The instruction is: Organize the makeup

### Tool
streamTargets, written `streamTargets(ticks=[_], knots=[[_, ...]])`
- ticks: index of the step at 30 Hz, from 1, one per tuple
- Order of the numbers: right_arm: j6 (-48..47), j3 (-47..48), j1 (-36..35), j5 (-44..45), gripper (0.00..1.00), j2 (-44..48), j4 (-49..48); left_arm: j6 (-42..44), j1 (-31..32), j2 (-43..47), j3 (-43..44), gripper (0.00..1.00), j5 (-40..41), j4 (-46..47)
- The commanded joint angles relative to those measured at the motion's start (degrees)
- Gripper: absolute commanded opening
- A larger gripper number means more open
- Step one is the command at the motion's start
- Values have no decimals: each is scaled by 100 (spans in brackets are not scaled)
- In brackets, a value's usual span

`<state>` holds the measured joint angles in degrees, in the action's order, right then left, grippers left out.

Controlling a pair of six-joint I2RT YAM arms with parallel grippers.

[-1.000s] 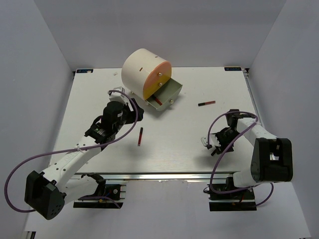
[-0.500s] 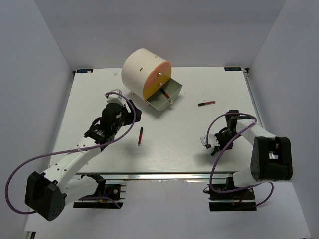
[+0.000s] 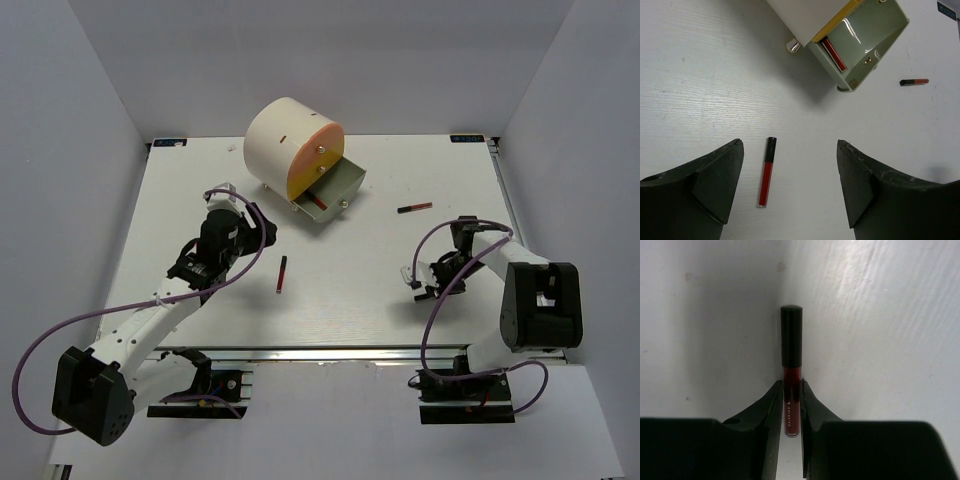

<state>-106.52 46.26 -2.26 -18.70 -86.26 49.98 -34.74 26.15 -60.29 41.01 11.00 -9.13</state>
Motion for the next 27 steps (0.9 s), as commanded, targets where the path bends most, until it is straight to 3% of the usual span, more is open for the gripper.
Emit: streamTargets(ticks=[1,5,7,9,10,12,13,15,17,20,22,27], knots=[[683,444,-29,-782,4,-233,152,-103,-66,149,-85,84,-107,86],[2140,1402,-134,-2055,0,-225,-48,-156,-110,114,-181,84,-151,139],[3344,1622,-195,-2409,0,-190,-338,-164,-119,70,-217,84,-169,148],[4528,1719,-345,-2682,0,-102,-1407,-165,-137,35,-217,84,-186,165],[5918,1676,-397,-2718,0,11,-1934,-165,-154,-8,-217,84,-195,165],[7235,1475,-573,-2631,0,117,-3559,-165,-154,-44,-217,84,-230,174],[8530,1413,-678,-2430,0,196,-4113,-165,-163,-79,-208,84,-239,166],[9741,1394,-994,-1482,0,180,-5394,-165,-163,-97,-199,84,-257,139],[11083,1709,-1380,-370,0,-109,-5551,-173,-172,-88,-199,84,-257,95],[12369,2815,-1706,312,0,-812,-5034,-243,-163,-27,-234,84,-257,69],[12917,3639,-1804,489,0,-1364,-4552,-313,-172,17,-269,84,-265,51],[13990,4496,-2067,718,0,-2148,-4479,-454,-181,228,-366,84,-230,-107]])
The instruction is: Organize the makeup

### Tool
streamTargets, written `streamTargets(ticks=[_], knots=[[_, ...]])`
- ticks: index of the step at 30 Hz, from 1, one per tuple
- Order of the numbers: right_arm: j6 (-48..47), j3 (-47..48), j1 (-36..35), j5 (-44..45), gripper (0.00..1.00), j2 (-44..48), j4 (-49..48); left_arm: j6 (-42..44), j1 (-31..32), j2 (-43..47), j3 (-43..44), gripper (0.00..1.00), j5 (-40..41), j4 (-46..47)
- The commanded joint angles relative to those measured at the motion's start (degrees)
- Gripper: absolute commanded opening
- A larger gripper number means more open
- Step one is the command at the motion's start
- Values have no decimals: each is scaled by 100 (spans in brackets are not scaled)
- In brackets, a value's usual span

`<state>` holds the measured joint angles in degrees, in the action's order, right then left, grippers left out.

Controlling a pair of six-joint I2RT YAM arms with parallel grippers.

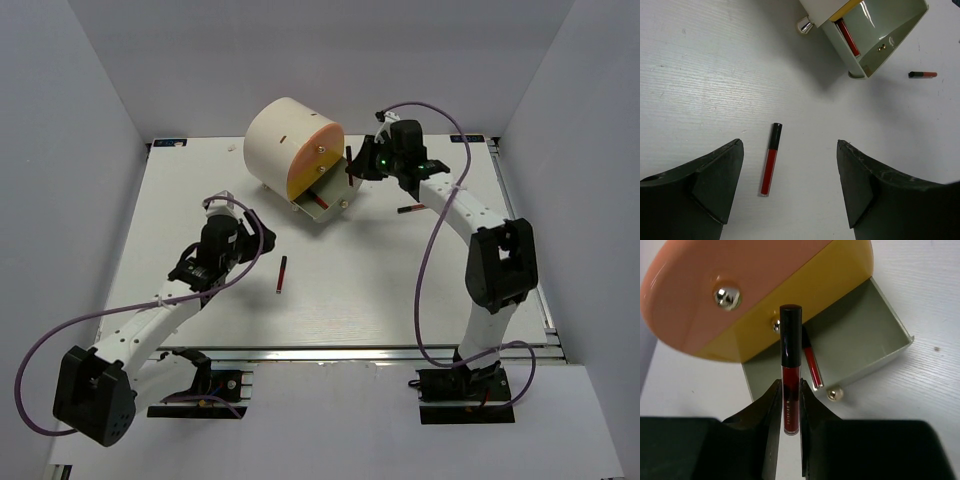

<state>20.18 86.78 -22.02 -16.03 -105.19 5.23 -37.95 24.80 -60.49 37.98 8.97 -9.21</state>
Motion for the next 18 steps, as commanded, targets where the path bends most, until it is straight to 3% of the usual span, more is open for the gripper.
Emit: streamTargets(ticks=[1,11,18], knots=[[1443,532,-127,478,0,-326,-5,-151,-36,274,-71,84,-18,-124],[2148,497,-241,276,2,-889,-452,-379,-45,503,-220,84,8,-300],[2121,550,-250,127,25,-1162,-787,-371,-45,319,-168,85,-97,-283]])
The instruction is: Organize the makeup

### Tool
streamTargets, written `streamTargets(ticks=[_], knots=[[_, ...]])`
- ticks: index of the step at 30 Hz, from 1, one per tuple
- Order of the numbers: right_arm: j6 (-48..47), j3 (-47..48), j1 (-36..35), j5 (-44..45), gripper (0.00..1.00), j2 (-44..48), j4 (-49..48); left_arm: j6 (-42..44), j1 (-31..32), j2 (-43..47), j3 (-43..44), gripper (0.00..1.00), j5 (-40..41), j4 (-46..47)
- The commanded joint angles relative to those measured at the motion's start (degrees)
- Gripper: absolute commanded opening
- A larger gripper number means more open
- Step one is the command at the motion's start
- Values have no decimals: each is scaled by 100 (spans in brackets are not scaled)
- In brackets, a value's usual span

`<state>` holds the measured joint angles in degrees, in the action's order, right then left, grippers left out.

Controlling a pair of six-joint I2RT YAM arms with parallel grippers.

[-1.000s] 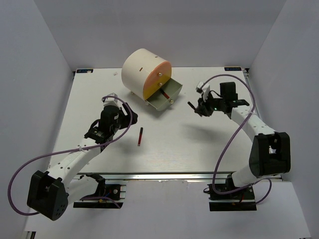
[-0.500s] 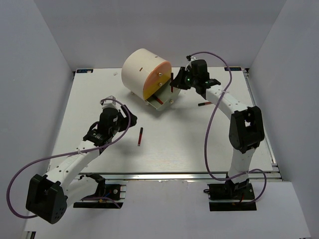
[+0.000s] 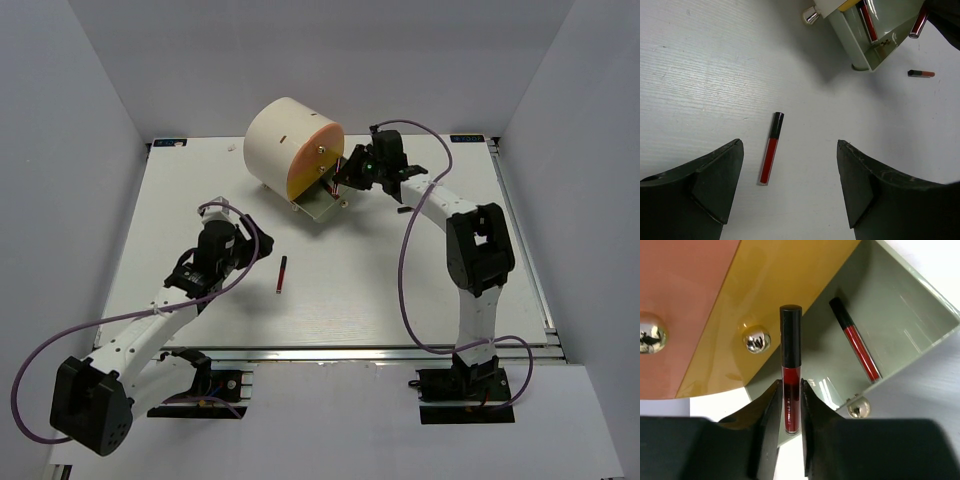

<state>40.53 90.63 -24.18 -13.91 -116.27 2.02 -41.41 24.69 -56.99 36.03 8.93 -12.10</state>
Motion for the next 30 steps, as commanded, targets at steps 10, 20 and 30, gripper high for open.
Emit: streamTargets(ticks=[10,20,30], knots=[[-107,104,-34,-164,48,-212,-668,-16,-25,-128,18,85,-207,67],[-791,-203,80,-665,48,428,-756,159,-25,-541,88,80,-497,190],[-5158,-1995,309,-1097,89,2511,-1407,440,45,-1349,378,72,-629,146]])
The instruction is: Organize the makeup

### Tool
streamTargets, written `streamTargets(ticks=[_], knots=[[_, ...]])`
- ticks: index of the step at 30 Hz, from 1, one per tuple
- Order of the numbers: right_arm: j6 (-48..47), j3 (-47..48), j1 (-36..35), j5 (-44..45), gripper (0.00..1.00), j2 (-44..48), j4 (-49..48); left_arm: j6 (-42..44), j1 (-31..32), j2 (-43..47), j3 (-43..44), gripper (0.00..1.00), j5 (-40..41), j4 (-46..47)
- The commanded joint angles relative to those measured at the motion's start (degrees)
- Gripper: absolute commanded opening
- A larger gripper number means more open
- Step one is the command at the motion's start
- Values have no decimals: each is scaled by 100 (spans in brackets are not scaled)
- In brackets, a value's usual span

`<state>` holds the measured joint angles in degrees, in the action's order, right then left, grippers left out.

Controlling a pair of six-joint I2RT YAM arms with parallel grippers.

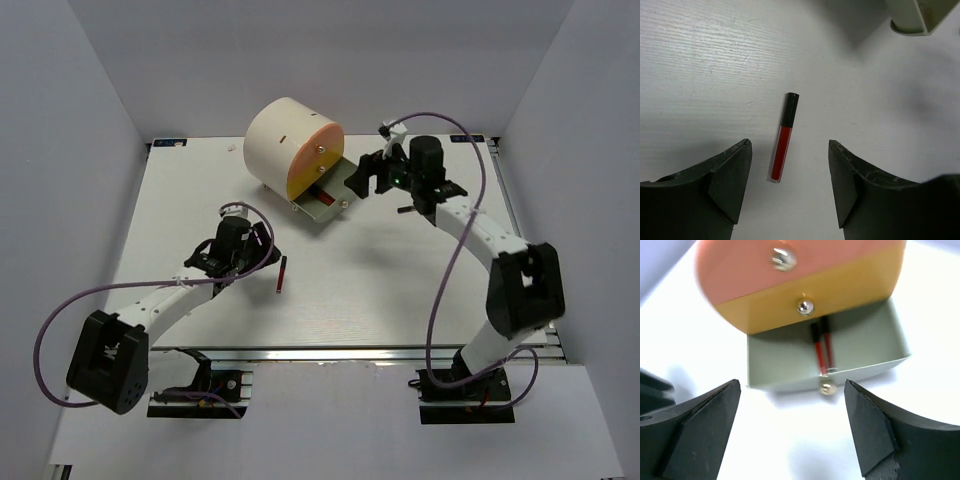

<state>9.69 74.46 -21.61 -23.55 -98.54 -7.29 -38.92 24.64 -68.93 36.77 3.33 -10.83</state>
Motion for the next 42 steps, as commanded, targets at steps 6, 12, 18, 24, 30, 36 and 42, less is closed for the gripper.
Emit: streamTargets(ticks=[6,12,18,24,30,36,42], knots=[[-2842,-1231,691,-1300,79,1478,614,428,374,-1008,699,73,308,-173],[-2569,-1846,939,-1556,52,1917,624,534,770,-1834,1243,64,1028,-674],[-2332,-2075,1009,-1495,51,2041,440,605,972,-2300,1464,54,1353,-1052],[-2209,-2119,1062,-1486,51,2050,360,648,1130,-2591,1526,45,1573,-1167],[-2077,-2172,1132,-1486,51,2058,290,710,1271,-2723,1447,33,1794,-1281],[-2155,-2225,1211,-1495,51,2137,307,701,1271,-2461,1288,6,1802,-1264],[-2586,-2260,1220,-1512,63,2278,518,1296,1455,-1302,1481,0,1759,-992]])
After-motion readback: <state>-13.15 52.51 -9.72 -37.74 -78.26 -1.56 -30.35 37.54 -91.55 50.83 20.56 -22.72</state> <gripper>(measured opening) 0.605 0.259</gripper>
